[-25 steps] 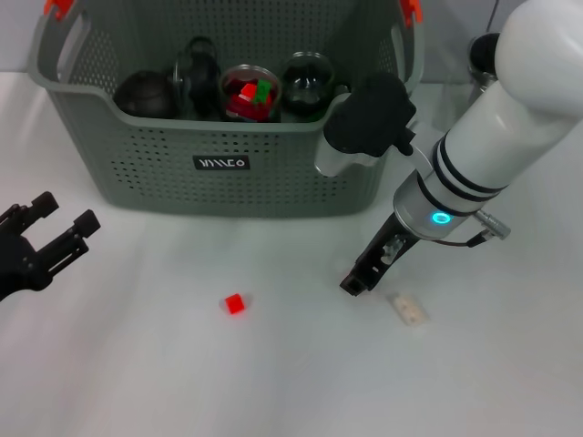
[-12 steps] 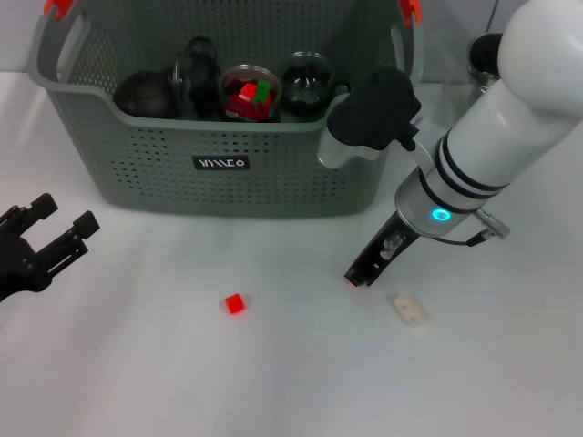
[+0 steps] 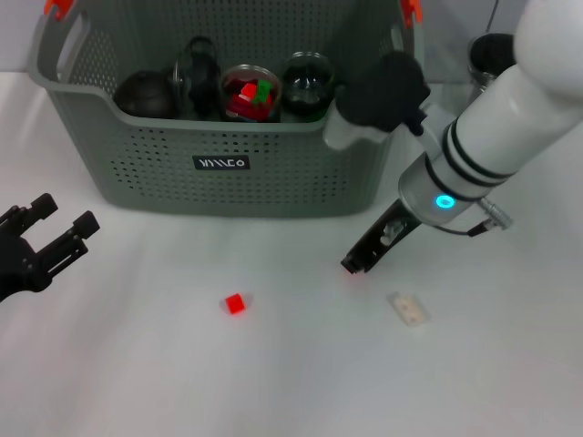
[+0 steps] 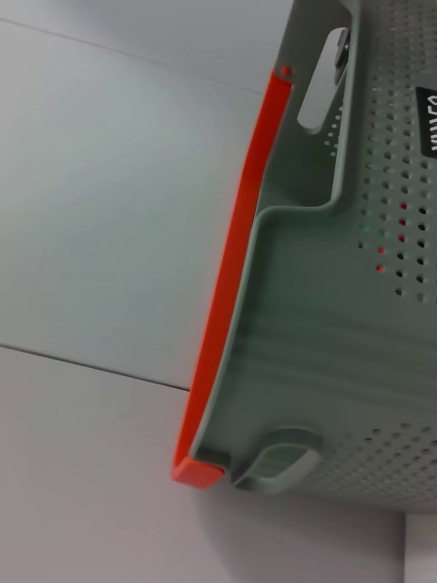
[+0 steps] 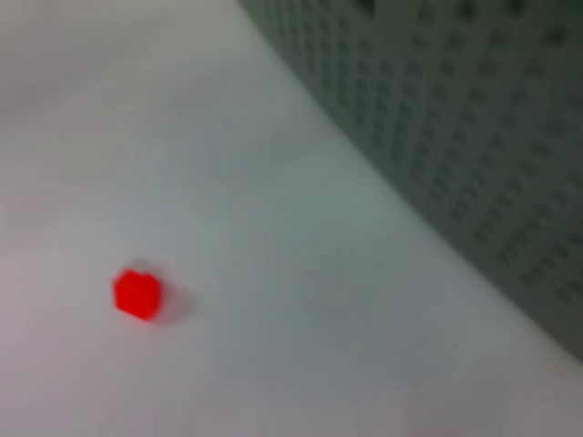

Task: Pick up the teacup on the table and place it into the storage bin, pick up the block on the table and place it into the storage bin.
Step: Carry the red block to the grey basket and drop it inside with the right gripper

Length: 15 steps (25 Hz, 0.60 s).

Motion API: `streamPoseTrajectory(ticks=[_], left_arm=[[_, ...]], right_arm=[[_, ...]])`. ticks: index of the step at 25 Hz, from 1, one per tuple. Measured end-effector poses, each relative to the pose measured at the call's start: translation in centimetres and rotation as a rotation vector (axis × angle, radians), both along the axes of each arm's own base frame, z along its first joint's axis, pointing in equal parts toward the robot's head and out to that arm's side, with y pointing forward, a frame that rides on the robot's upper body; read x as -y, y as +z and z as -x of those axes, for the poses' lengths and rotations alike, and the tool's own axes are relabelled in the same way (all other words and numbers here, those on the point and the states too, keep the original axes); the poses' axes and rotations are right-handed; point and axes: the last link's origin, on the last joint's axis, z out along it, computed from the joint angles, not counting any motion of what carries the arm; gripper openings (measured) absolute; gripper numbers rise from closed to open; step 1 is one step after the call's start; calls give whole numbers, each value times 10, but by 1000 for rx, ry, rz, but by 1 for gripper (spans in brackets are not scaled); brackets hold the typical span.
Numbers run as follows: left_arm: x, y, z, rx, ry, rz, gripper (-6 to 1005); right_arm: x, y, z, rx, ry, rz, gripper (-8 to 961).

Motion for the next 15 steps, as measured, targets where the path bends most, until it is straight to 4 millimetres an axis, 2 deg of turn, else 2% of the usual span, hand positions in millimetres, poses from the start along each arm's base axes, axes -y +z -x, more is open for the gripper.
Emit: streamPoseTrajectory(ticks=[3, 10, 15], left_arm=[[1, 1, 1, 0, 6, -3, 753], [1, 2, 2, -2, 11, -6, 753], [-1, 1, 3, -11, 19, -5, 753]], right_arm=[[0, 16, 6, -46, -6, 6, 206], [16, 71, 19, -210, 11, 76, 207], [27, 109, 29, -414, 34, 140, 207]])
